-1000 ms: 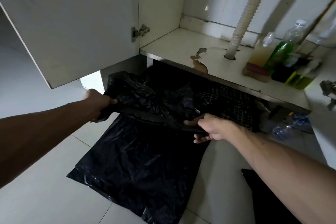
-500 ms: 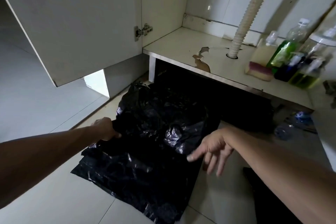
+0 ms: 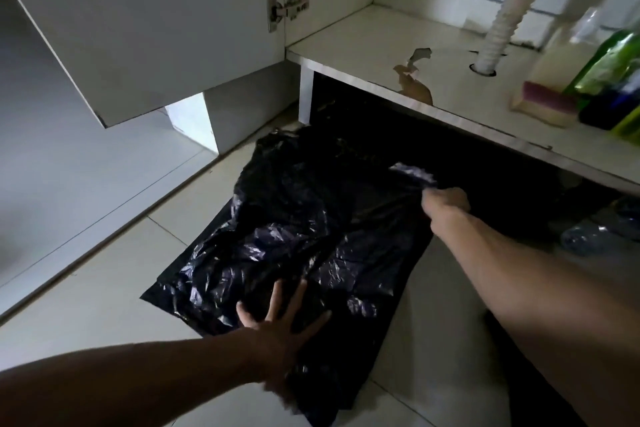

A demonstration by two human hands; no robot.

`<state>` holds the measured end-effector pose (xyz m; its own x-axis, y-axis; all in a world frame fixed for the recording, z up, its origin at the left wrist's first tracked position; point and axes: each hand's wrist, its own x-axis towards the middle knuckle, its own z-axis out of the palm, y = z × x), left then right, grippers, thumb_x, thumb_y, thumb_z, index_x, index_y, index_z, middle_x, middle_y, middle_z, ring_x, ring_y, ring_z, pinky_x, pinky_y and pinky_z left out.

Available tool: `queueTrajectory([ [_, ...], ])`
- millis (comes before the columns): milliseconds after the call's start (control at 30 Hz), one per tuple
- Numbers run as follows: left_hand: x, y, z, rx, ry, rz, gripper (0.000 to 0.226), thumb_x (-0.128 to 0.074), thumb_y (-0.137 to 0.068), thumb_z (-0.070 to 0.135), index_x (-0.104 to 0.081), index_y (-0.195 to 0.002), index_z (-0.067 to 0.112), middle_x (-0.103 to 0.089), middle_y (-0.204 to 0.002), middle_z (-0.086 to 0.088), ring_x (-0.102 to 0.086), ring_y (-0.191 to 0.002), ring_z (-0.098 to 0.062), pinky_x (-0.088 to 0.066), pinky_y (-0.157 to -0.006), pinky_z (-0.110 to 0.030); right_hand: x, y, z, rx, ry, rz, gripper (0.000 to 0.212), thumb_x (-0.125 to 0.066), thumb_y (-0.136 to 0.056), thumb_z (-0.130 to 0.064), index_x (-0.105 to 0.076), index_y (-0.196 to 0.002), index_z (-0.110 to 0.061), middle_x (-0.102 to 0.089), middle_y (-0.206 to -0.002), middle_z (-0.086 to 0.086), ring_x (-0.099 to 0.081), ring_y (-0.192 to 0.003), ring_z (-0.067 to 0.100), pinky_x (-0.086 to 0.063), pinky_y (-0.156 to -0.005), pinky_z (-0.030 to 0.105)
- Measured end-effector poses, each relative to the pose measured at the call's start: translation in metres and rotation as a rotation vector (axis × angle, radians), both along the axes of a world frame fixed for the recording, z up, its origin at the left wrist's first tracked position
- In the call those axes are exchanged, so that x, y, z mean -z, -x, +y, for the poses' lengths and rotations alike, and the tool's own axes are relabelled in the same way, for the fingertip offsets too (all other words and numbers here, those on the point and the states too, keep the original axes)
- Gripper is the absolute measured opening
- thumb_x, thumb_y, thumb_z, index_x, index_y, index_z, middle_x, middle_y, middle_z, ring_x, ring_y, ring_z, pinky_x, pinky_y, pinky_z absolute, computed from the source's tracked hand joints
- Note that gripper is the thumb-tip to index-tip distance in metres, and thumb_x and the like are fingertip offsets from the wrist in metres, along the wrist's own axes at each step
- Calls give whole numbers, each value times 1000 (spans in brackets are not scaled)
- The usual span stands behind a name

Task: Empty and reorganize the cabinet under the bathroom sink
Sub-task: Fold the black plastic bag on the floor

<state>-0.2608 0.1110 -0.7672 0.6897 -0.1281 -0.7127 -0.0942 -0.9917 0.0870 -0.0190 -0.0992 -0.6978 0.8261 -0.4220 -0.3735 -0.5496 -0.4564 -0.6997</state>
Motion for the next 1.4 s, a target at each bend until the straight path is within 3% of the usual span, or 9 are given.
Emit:
queueTrajectory([
  [133, 5, -2, 18, 75, 27, 98, 110, -63, -93, 30, 36, -118, 72, 63, -127, 4, 43, -132, -38, -8, -90, -88, 5, -20, -12, 84, 112, 8, 47, -62, -94, -21, -53, -132, 4, -64, -119, 19, -63, -90, 31, -53, -72, 38],
  [233, -14, -6, 24, 106, 47, 112, 120, -74, -83, 40, 36, -120, 71, 62, -131, 4, 42, -132, -33, -4, -96, -85, 16, -15, -6, 43, 374, -60, 67, -66, -90, -30, -36, -142, -1, -42, -142, 23, -50, -122, 41, -46, -96, 49],
  [400, -35, -23, 36, -227, 71, -390, 121, -52, -71, 82, 27, -149, 33, 42, -152, -4, 32, -142, -35, 7, -108, -74, 24, 2, 31, -822, 763, -855, 52, -54, -90, -46, -53, -133, -16, -49, -139, 16, -48, -126, 39, -43, -99, 53],
  [600, -4, -18, 86, -587, -11, -84, 150, -56, -39, 97, 42, -137, 39, 61, -135, -4, 42, -134, -41, -2, -100, -82, 57, 20, 65, -1251, 778, 198, 61, -21, -95, -70, -7, -153, -55, 7, -167, -8, -1, -153, 36, -11, -114, 71],
  [733, -2, -17, 86, -582, 28, -42, 149, -56, -35, 98, 47, -130, 47, 65, -129, -2, 47, -130, -39, 3, -96, -84, 40, 9, 92, -1140, 1101, -300, 52, -51, -91, -47, -53, -136, -20, -43, -142, 13, -45, -128, 38, -37, -106, 55],
  [867, -1, -21, 86, -604, 29, -20, 152, -60, -34, 96, 48, -128, 47, 66, -128, -3, 50, -126, -40, 5, -92, -86, 36, 13, 162, -1342, 857, -714, 60, -66, -82, -18, -48, -139, -25, -36, -149, 11, -45, -129, 36, -41, -103, 50],
  [1133, 2, -14, 88, -619, 36, -9, 154, -63, -30, 95, 49, -125, 48, 68, -124, 1, 52, -125, -38, 5, -87, -88, 62, -6, 236, -1393, 843, 213, 61, -22, -102, -46, 9, -154, -51, 22, -166, -5, 10, -149, 51, -14, -114, 72],
  [1300, 4, -12, 89, -585, 44, -12, 153, -63, -32, 95, 48, -127, 48, 67, -126, -1, 53, -124, -37, 5, -86, -88, 70, -16, 228, -1371, 751, 100, 60, -17, -100, -62, 11, -152, -53, 22, -164, -15, 15, -151, 41, -3, -111, 77],
  [1400, 4, -11, 92, -610, 75, -20, 154, -59, -30, 98, 49, -128, 46, 68, -124, -2, 54, -121, -39, 7, -87, -88, 67, -8, 220, -1386, 759, -350, 61, -26, -101, -59, -15, -158, -39, -12, -168, -5, -14, -152, 35, -13, -116, 67],
])
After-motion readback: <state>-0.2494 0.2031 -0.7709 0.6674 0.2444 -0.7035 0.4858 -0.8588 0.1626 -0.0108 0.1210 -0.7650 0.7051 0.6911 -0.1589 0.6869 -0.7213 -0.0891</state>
